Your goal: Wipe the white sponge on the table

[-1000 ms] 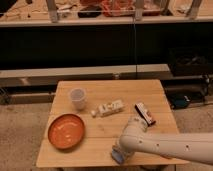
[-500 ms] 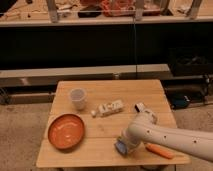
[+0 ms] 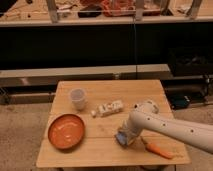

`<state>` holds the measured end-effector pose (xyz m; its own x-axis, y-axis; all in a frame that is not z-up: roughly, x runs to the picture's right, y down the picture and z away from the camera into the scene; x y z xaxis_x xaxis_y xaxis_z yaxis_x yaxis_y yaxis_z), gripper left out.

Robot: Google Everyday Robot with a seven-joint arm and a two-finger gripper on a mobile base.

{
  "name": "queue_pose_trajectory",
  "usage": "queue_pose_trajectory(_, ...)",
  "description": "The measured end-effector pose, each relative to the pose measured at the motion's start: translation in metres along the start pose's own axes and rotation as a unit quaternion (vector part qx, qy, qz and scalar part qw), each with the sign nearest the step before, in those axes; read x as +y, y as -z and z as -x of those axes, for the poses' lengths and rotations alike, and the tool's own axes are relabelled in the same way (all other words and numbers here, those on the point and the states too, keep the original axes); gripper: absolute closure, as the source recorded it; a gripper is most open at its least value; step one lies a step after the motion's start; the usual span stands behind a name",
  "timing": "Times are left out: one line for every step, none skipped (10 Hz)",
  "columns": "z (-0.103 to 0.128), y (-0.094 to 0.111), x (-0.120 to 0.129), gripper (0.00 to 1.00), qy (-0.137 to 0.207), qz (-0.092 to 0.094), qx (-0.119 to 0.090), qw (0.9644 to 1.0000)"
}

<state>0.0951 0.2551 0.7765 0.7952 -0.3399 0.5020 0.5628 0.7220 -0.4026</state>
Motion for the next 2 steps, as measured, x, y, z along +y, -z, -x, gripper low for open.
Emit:
queue_pose_trajectory(0.003, -0.001, -0.012, 0.46, 0.005, 0.0, -0.002, 1.0)
queue_pose_trajectory(0.009, -0.003, -0.028, 0.46, 0.012, 0.003, -0.004, 0.9999)
